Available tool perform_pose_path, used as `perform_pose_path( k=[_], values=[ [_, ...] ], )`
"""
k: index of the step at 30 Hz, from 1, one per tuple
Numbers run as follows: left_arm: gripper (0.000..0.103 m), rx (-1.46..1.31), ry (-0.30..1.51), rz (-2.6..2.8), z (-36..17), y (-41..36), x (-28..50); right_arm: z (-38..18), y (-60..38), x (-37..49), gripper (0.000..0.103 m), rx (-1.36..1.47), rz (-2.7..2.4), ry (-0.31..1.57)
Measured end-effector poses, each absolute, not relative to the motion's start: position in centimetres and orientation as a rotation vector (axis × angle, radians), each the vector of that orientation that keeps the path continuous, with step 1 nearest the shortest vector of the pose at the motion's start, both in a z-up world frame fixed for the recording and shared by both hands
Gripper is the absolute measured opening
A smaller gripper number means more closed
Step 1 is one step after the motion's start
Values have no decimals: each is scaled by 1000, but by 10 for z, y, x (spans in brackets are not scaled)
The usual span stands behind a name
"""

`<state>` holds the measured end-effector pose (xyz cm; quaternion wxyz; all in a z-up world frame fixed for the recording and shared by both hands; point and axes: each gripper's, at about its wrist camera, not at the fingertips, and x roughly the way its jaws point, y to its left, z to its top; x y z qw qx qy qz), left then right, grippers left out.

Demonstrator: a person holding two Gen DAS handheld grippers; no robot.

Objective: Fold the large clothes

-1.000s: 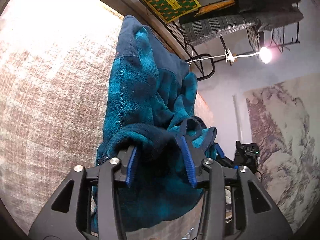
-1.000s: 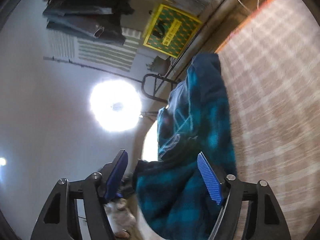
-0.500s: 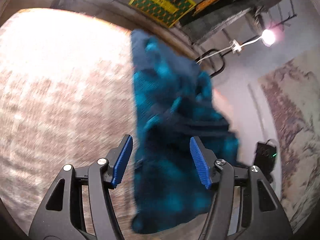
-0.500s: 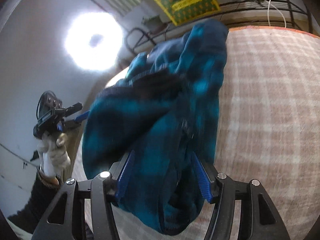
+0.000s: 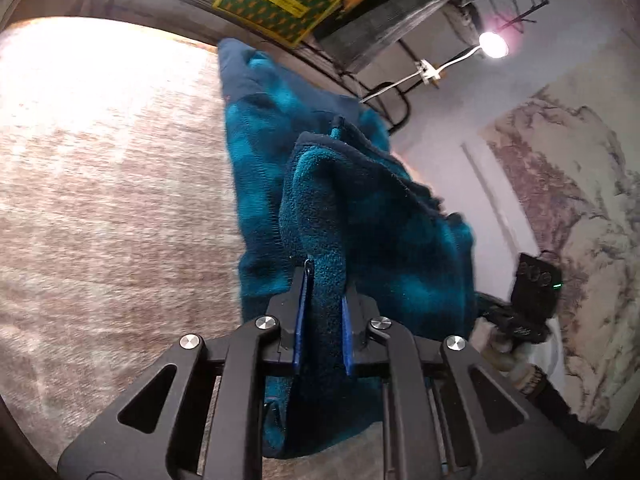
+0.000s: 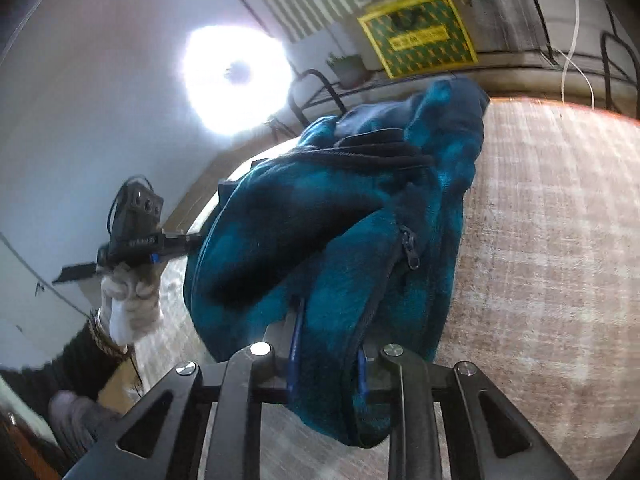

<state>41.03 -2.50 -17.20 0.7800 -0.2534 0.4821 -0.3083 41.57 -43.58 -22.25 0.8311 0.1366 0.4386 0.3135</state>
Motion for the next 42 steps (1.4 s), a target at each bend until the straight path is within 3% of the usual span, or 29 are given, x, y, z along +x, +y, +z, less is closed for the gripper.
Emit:
perform_pose_path(
  k=[1,2,3,4,5,9,10,11,12,15,20,22,27,28,29,31,34,36,37,39,42],
  values=[
    [14,-562,1043,-683,-174,-26,414,-226,-435,422,25,294,687,942],
    [24,-572,1046,-681,-177,-26,418,-228,-435,426,34,312,705,955],
    [34,-591,1063,-682,-181,-26,424,-230,-439,434,44,346,717,961],
    [52,-610,1067,-690,-183,-26,429,-228,-441,440,49,367,719,953],
    [55,-621,1059,-689,-183,-26,434,-227,-444,446,54,390,732,939],
    [55,-593,1026,-692,-177,-31,451,-231,-446,475,54,464,796,934],
    [49,-561,1022,-692,-175,-37,454,-234,-442,481,54,456,802,950],
    [23,-521,1019,-683,-174,-42,454,-235,-437,485,49,445,807,956],
    [13,-467,1023,-667,-174,-47,453,-234,-433,487,43,433,809,957],
    [10,-466,978,-649,-167,-44,445,-225,-426,476,23,330,767,939],
    [10,-493,973,-627,-172,-28,439,-217,-455,435,16,363,762,910],
    [10,-485,999,-627,-180,-30,439,-227,-456,432,20,304,744,982],
    [11,-500,1006,-643,-183,-32,442,-203,-471,439,59,272,717,940],
    [21,-509,1006,-647,-182,-32,443,-197,-477,446,62,286,710,908],
    [39,-516,1002,-639,-181,-32,445,-193,-482,454,66,304,699,888],
    [55,-535,976,-609,-178,-29,449,-195,-485,475,67,331,668,888],
    [54,-534,969,-614,-180,-34,457,-208,-471,503,64,313,641,918],
    [33,-472,958,-612,-181,-45,459,-214,-455,510,52,271,640,945],
    [17,-432,956,-608,-181,-50,459,-215,-446,509,48,236,629,949],
    [11,-354,923,-594,-176,-60,452,-211,-434,499,31,169,601,923],
    [8,-288,854,-599,-160,-68,436,-196,-431,481,18,94,555,880]
  ],
)
